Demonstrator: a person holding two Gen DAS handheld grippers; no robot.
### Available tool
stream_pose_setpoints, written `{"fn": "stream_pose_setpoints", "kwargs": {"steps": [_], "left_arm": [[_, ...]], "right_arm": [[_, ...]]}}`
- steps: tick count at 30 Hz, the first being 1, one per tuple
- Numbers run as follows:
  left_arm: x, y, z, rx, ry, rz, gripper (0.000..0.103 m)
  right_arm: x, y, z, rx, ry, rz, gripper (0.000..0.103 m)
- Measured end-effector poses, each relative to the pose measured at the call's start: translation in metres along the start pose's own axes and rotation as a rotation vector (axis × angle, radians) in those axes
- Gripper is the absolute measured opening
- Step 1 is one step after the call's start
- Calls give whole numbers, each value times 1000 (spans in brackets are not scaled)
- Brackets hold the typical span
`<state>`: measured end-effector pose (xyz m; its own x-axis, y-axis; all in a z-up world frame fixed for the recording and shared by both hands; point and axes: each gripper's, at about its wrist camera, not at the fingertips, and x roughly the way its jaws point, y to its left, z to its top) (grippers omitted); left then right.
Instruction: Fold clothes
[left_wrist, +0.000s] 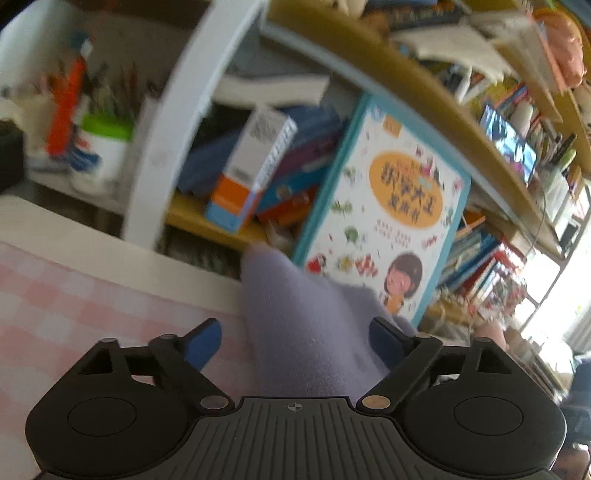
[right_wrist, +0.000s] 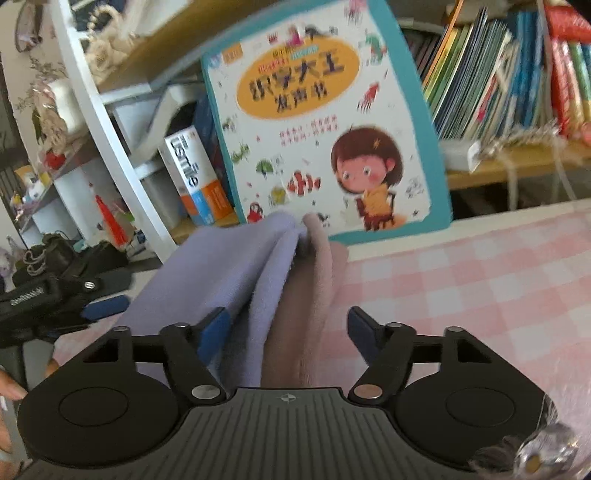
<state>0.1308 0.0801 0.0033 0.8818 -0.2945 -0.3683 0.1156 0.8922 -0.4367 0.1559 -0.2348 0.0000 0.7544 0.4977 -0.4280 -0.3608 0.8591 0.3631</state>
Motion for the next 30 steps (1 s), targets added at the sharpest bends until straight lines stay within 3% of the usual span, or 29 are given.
{"fn": "stream_pose_setpoints", "kwargs": {"steps": [11,18,22,30], "left_arm": [[-62,-33,-43,74,-32,67,95],[-76,-64,-72,258,-61,183,98],[-82,-73,-82,322,-86,223,99],[-87,-81,-90,389,-113,278,100]], "right_arm": [[-64,40,-46,-156,-114,-114,86],[-96,59,-69,-209,-177,-166,92],[-105,64,-73,-226,-219,-210,93],[-102,73,-80,-280,-208,-259,94]]}}
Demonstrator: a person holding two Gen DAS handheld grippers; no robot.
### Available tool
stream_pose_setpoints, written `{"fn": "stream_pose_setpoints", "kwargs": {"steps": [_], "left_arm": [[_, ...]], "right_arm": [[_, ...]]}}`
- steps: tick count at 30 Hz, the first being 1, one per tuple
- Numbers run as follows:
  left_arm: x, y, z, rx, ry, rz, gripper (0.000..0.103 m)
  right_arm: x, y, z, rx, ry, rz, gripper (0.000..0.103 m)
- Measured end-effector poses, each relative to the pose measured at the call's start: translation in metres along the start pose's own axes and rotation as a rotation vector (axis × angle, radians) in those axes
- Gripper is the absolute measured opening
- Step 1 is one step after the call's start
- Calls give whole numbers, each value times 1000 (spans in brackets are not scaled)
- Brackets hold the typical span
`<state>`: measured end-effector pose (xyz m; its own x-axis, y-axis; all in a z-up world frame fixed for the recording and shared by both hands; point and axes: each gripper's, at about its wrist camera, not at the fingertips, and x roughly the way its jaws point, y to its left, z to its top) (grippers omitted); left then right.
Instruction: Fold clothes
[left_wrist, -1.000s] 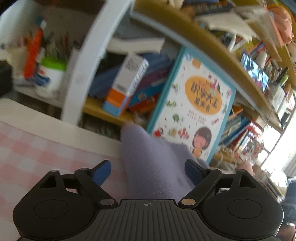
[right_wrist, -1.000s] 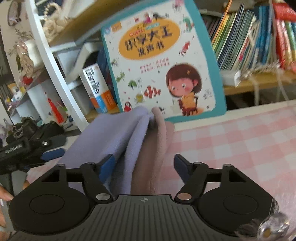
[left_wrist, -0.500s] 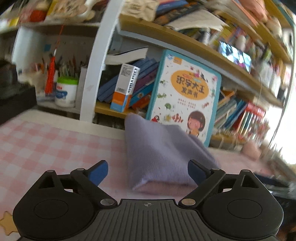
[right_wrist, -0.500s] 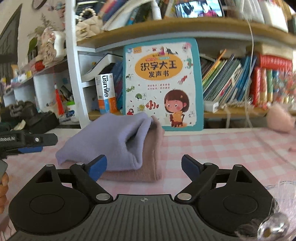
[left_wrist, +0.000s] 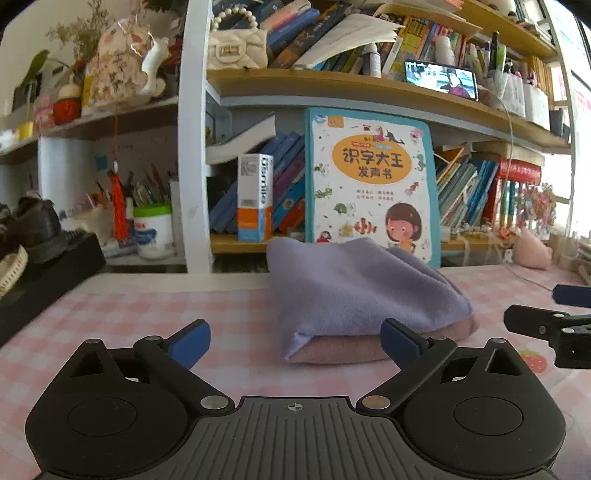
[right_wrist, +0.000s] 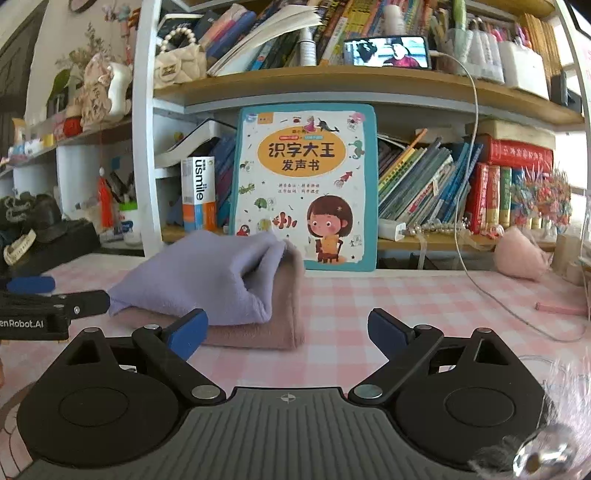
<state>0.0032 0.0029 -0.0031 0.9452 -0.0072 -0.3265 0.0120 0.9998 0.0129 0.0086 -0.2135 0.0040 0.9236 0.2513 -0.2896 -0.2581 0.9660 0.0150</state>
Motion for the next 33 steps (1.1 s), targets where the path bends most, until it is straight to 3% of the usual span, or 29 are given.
{"fn": "stream_pose_setpoints", "kwargs": {"steps": [9,19,33], "left_arm": [[-3,3,-3,-14,1,28,103],[6,9,-5,-53,59,50,103],[7,9,-5,-50,65,47,103]], "right_arm": [[1,11,0,-66,7,-54,102],[4,14,0,-87,27,-43,102],[8,16,1,-98,47,-34,102]]}}
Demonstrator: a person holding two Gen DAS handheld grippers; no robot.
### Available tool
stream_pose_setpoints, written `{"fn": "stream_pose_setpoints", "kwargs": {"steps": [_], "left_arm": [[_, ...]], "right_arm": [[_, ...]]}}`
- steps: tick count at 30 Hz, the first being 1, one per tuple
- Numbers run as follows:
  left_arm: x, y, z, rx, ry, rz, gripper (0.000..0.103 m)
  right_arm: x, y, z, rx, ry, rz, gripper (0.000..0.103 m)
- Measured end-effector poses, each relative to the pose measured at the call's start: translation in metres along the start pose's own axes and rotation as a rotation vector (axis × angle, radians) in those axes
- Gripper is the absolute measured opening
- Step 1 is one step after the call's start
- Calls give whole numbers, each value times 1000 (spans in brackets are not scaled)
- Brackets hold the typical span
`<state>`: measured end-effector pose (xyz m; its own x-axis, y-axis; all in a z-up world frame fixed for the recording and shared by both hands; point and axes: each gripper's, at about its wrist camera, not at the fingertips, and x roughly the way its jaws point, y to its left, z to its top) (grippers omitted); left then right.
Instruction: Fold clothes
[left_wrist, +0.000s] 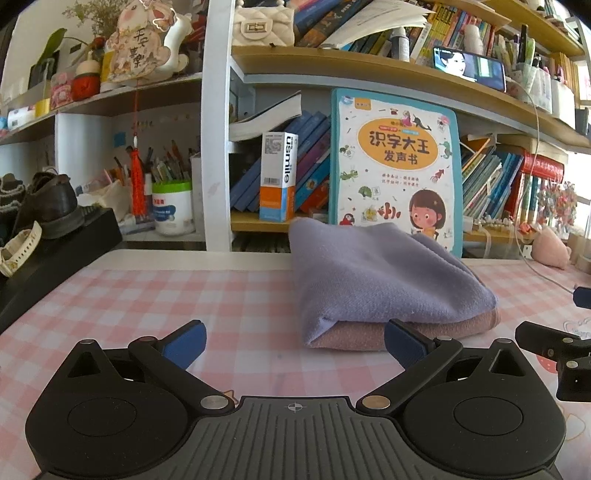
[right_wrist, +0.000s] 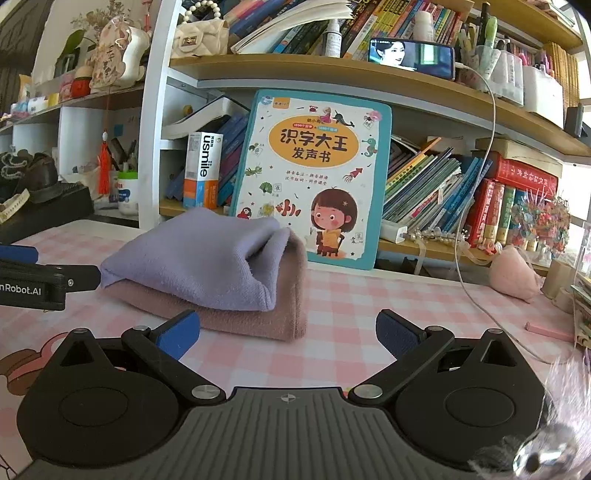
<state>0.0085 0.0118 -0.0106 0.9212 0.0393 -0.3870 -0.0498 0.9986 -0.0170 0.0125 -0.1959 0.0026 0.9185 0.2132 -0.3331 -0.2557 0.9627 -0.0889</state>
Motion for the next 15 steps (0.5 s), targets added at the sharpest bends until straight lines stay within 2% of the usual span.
{"fn": "stream_pose_setpoints", "kwargs": {"steps": [15], "left_arm": [[-1,-5,-1,27,-10,4,103]], "right_arm": [[1,-2,0,14,9,-3,102]]}}
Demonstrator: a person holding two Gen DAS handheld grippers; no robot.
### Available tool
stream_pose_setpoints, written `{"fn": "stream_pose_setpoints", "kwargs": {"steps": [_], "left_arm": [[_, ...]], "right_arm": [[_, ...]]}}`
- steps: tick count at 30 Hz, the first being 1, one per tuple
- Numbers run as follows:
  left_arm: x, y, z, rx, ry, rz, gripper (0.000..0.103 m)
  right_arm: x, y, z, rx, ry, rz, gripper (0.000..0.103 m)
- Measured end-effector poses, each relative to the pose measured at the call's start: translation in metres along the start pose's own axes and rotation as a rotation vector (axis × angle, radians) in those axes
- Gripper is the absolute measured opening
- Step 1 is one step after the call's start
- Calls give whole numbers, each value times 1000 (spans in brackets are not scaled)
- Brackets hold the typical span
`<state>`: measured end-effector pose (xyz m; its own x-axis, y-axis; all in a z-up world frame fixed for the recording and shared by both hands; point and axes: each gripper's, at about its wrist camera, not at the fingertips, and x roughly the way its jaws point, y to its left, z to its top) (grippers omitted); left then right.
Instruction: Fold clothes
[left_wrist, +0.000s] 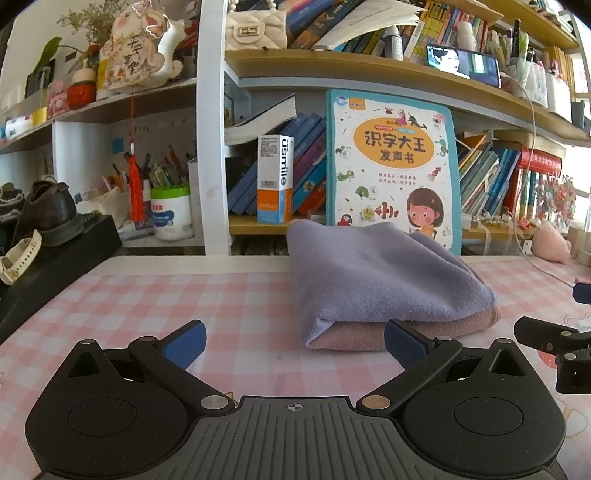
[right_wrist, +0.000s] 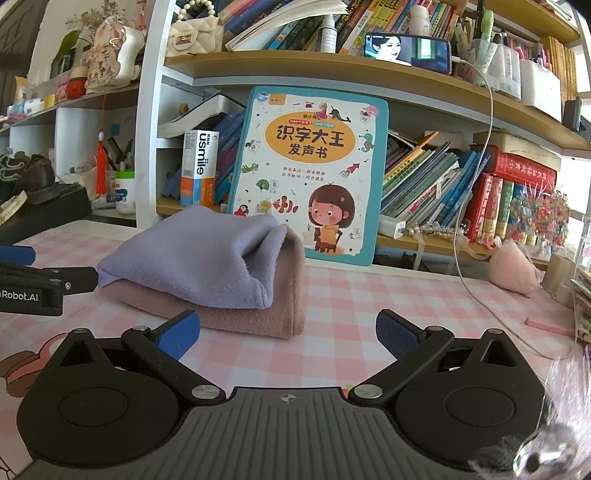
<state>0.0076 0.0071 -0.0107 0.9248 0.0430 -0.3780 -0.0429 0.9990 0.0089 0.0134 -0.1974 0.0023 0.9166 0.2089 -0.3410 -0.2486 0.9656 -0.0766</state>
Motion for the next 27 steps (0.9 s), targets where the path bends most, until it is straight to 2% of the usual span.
{"fn": "stream_pose_setpoints", "kwargs": {"steps": [27], "left_arm": [[0,-3,-1,16,-2,11,103]], "right_arm": [[2,0,2,-8,9,-1,102]]}}
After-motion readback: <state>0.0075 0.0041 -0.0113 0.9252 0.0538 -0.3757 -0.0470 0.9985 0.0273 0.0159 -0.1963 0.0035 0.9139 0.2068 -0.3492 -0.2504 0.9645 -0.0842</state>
